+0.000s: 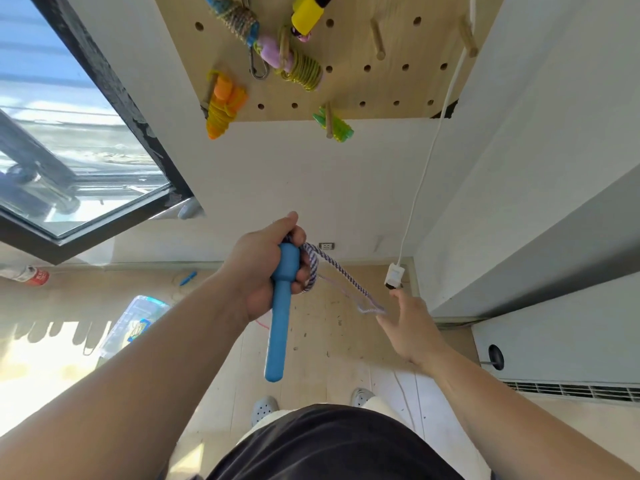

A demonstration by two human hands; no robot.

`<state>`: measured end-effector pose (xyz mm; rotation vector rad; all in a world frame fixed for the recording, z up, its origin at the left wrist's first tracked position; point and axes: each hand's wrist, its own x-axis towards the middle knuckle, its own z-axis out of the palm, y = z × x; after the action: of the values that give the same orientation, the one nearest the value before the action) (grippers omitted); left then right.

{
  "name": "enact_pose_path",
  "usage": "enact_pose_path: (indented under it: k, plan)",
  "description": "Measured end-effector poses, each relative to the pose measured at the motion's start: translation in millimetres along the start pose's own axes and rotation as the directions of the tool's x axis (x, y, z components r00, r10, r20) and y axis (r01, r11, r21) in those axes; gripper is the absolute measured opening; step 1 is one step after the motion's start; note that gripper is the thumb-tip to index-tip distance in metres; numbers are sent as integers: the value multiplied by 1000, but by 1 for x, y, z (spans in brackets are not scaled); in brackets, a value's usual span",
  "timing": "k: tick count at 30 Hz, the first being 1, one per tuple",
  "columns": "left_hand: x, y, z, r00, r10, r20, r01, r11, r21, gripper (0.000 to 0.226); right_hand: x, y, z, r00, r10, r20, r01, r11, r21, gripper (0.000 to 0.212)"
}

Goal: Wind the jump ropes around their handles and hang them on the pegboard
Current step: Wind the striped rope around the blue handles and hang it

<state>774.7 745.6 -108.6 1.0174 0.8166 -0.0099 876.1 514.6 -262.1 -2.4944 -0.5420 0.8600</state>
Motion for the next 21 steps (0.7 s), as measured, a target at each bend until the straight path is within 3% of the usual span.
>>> enact_pose_path:
  k: [2, 4, 6, 7, 9, 11, 13, 15, 17, 19, 21]
  plan:
    - [-3, -1, 10, 998, -35, 46, 38, 997, -65, 45, -16, -33, -7, 993, -117, -23, 119, 976, 182, 53]
    - [-3, -1, 18, 995, -66, 79, 76, 987, -139, 46, -39, -71, -16, 954, -267, 135, 196, 899, 392, 56]
    - [-2, -2, 20, 992, -82, 93, 99, 977, -191, 46, -54, -95, -22, 897, -383, 221, 255, 857, 448, 58]
    - [-1, -2, 20, 991, -87, 98, 106, 973, -207, 46, -57, -102, -23, 886, -407, 223, 276, 848, 453, 49]
    - [0, 0, 20, 991, -86, 98, 105, 972, -211, 45, -60, -113, -26, 891, -404, 204, 294, 860, 418, 18]
    - [1, 3, 18, 995, -64, 76, 76, 982, -171, 41, -59, -111, -27, 914, -355, 194, 260, 883, 391, 33]
    - [4, 4, 11, 999, -34, 36, 35, 999, -19, 35, -57, -105, -27, 938, -304, 168, 185, 846, 500, 46]
    - [9, 2, -2, 1000, -3, -19, 8, 965, 263, 42, -53, -98, -27, 972, -188, 138, 24, 669, 743, 45]
    - [14, -7, -15, 998, 32, -49, 0, 830, 558, 46, -48, -97, -34, 989, -71, 132, -100, 344, 934, 43]
    - [13, -21, -23, 998, 60, -34, -22, 744, 668, 51, -46, -99, -43, 984, -52, 171, -171, 8, 985, 44]
    - [11, -34, -24, 991, 101, 85, -131, 750, 649, 52, -45, -108, -49, 969, -76, 236, -247, -219, 944, 44]
